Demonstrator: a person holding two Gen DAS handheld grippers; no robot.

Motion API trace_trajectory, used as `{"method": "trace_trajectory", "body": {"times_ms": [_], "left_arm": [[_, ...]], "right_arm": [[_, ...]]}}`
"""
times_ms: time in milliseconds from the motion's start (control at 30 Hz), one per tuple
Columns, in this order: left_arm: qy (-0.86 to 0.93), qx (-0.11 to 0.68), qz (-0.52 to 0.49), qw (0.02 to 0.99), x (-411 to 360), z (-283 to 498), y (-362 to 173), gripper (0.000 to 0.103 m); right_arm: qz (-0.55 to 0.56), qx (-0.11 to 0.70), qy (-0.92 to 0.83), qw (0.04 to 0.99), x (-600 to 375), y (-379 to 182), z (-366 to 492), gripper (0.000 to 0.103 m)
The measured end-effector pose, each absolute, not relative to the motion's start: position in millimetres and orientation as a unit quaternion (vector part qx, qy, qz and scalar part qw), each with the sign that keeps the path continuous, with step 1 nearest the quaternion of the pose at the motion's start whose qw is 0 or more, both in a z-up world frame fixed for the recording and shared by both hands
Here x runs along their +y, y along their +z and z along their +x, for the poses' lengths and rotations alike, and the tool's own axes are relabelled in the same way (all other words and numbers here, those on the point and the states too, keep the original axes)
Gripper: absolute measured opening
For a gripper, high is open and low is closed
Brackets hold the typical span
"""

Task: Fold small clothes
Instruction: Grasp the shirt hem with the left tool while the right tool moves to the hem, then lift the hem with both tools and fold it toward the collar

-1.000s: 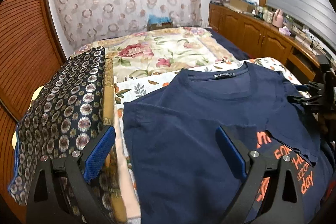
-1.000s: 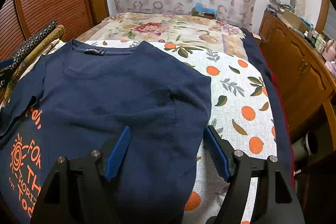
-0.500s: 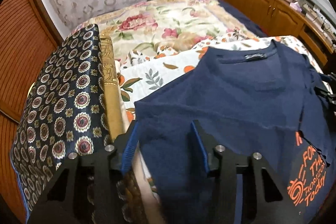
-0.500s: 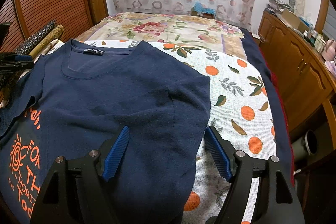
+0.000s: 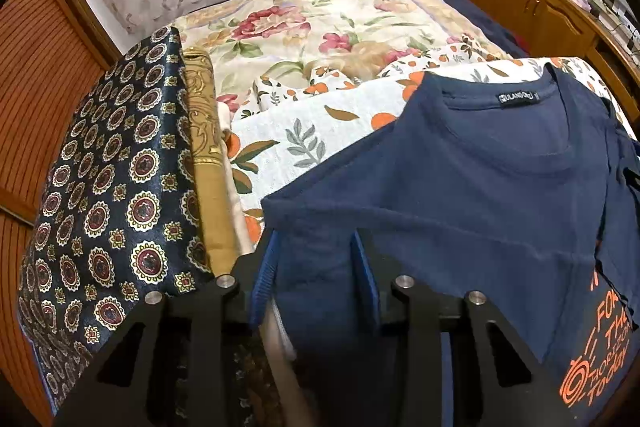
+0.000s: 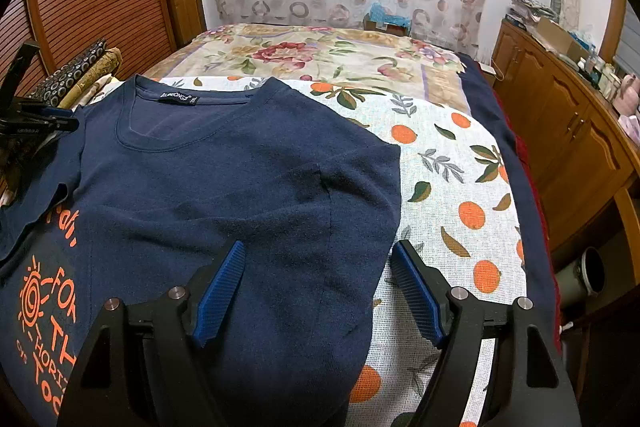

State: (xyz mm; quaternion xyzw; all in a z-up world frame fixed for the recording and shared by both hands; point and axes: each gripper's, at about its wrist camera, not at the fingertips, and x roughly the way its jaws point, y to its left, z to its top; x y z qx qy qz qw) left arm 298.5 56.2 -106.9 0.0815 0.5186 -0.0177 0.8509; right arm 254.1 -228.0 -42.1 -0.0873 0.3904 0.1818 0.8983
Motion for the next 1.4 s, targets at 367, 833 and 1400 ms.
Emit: {"method": "trace_trajectory", "body": {"times_ms": [367,833,1400], "left_arm": [[-0.023,0.474,0.064,0.878,63.6,273.4,-88.8,0.005],[-0.072,0.387,0.003,0.919,61.0,224.6,-57.5,0.005],[-0.136,0.323,-0.043,0.936,44.4,169.8,-43.0,0.004]], "right_arm": [[-0.087,0.39,0.181,0.899,-229.5,-42.2,253.8,0.079],[-0.078,0.371,0.182,0.907,-244.0,-21.0,253.6,0.074],[-0.08,0.404,0.181,0.893,-222.1,-37.5,301.2,0.027]]}}
